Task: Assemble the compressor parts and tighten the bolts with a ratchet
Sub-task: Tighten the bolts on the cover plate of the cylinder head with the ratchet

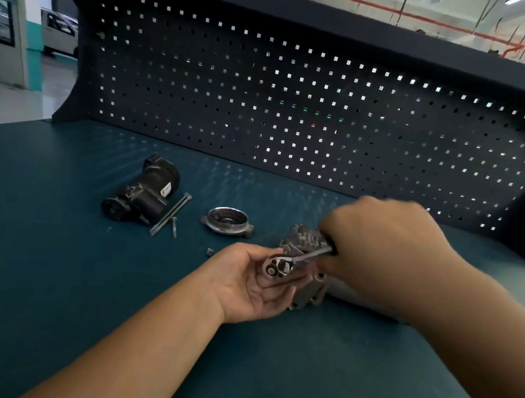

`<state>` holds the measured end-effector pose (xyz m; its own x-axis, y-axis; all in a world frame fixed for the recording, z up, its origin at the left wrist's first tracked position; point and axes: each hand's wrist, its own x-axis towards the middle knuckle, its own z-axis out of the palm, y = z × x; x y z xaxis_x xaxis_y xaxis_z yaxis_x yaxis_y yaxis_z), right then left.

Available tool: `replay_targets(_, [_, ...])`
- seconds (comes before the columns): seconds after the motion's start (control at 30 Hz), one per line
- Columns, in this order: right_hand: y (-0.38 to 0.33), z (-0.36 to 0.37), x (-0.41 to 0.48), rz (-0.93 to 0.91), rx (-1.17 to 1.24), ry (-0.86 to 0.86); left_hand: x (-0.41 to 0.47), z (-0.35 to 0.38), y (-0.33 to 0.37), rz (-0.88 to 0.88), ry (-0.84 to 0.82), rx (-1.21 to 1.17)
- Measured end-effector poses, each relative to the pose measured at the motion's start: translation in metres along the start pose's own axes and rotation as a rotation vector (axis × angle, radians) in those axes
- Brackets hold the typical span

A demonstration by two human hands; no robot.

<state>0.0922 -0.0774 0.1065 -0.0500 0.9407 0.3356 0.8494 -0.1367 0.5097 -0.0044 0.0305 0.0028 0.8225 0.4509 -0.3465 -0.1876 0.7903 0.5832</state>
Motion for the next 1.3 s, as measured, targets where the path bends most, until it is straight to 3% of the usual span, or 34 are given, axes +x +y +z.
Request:
replay_targets(0.2, [-0.006, -0.009, 0.022, -0.213, -0.188, 0.114, 0.002, 0.000, -0.001, 0.010, -0.008, 0.052])
replay_targets(0.27, [0.007, 0.003, 0.010, -0.098, -0.229, 0.046, 0.002, 0.001, -0.002, 0.022, -0.016, 0.071])
replay_targets(0.4, [0.017, 0.042, -0.029, 0.147, -0.057, -0.078, 0.003, 0.000, -0.004, 0.057, -0.021, 0.107])
replay_targets(0.47, [0.007, 0.066, -0.043, 0.275, 0.118, -0.138, 0.004, 0.000, -0.005, 0.072, -0.012, 0.117])
replay_targets(0.6, [-0.027, 0.099, -0.056, 0.455, 0.935, -0.308, 0.002, -0.001, -0.006, 0.066, -0.082, 0.187])
replay_targets(0.67, [-0.034, 0.101, -0.055, 0.493, 1.086, -0.336, 0.001, 0.000, -0.006, 0.059, -0.097, 0.191])
replay_targets(0.73, [-0.029, 0.096, -0.053, 0.471, 1.002, -0.375, 0.002, 0.000, -0.006, 0.055, -0.067, 0.179])
replay_targets(0.83, [-0.011, 0.068, -0.041, 0.368, 0.546, -0.360, 0.004, 0.000, -0.005, 0.057, 0.001, 0.122])
replay_targets(0.93, [-0.001, 0.028, -0.020, 0.229, 0.044, -0.171, 0.004, 0.000, -0.004, 0.051, 0.035, 0.098])
replay_targets(1.0, [-0.003, 0.009, -0.002, 0.060, -0.120, -0.012, 0.002, -0.001, -0.003, 0.046, 0.031, 0.097])
replay_targets(1.17, [0.011, -0.006, 0.028, -0.229, -0.198, -0.036, 0.005, -0.001, -0.003, 0.052, 0.029, 0.096])
replay_targets(1.3, [0.025, 0.024, 0.000, -0.078, -0.043, -0.120, 0.006, 0.000, -0.005, 0.077, 0.027, 0.101])
